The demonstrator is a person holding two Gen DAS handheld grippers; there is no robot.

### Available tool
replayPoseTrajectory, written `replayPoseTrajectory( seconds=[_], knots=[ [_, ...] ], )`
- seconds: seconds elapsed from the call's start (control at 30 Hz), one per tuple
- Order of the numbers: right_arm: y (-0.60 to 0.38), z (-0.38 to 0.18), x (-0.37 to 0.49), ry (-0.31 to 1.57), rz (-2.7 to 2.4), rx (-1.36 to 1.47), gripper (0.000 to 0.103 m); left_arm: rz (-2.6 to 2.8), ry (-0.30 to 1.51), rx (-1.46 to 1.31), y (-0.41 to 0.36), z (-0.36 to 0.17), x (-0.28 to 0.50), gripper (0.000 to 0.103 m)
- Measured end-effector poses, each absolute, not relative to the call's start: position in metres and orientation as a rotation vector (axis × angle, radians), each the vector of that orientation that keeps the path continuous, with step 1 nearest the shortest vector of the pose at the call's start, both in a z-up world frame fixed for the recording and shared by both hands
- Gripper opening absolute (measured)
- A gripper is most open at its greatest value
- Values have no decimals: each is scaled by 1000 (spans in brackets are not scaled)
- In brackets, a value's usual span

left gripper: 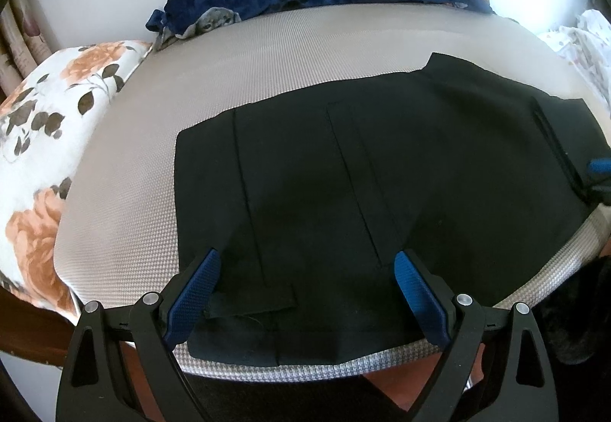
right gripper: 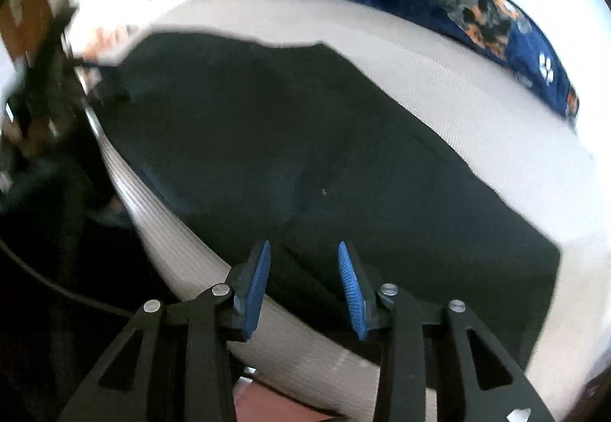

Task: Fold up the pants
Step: 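Lower the right gripper onto the trouser edge and close it, then grasp the trouser edge with the left gripper while the right gripper keeps holding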

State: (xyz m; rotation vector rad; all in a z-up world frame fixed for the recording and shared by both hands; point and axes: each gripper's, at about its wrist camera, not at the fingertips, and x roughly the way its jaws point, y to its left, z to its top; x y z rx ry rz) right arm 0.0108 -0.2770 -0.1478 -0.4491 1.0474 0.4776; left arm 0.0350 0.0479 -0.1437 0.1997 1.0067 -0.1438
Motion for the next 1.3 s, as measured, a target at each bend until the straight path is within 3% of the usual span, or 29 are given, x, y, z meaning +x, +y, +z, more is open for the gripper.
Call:
replayPoseTrajectory(
  seconds=[0.13,0.3,0.33,0.37,0.6,0.77,0.9,0.93,1.03,1.13,1.23,1.3],
  knots=[
    [-275,-156,11,1054,493,-476,35,-143,1008,197,49,-144,36,92],
    [-292,-153,27,1111,479,-320,17,-143,1010,196,49,-144,35,92],
    [-297,-151,30,1126,482,-268,4,-142,1010,195,49,-144,36,92],
    [-300,-150,32,1136,477,-237,2,-143,1011,195,49,-144,35,92],
    [-306,-147,26,1112,506,-143,2,-142,1012,196,49,-144,36,92],
    [-283,-146,16,1080,498,-368,9,-152,1007,198,48,-142,35,92],
    [-321,-133,18,1079,524,-56,10,-337,914,158,33,-110,25,92],
    [-337,-130,19,1081,533,94,17,-432,915,121,26,-102,25,92],
    [-395,-140,13,1076,562,716,67,-678,947,28,-3,-82,36,92],
    [-428,-155,-5,968,575,1076,68,-905,993,-50,-49,-69,57,92],
    [-439,-169,-20,916,556,1225,69,-1033,1027,-130,-84,-67,81,88],
    [-443,-176,-25,925,524,1259,70,-1078,1052,-125,-107,-69,99,75]
  ],
)
